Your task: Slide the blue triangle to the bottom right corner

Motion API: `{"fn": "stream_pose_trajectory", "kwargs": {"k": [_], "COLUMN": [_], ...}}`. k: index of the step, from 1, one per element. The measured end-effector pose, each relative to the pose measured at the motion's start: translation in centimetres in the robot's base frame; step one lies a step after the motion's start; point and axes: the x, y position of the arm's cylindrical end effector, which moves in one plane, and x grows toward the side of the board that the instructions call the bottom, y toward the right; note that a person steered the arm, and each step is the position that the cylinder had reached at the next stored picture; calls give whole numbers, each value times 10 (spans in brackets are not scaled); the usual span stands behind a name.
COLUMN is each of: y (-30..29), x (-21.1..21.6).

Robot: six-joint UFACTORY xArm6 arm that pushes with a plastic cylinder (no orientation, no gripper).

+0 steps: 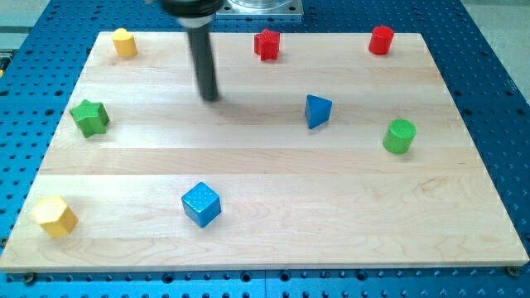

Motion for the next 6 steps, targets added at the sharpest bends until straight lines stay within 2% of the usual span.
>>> {"fn": "stream_pose_trajectory", "kwargs": {"k": [2, 3, 4, 5, 6], "y": [167, 134, 137, 116, 56], "x": [24, 90, 165, 99, 100]}}
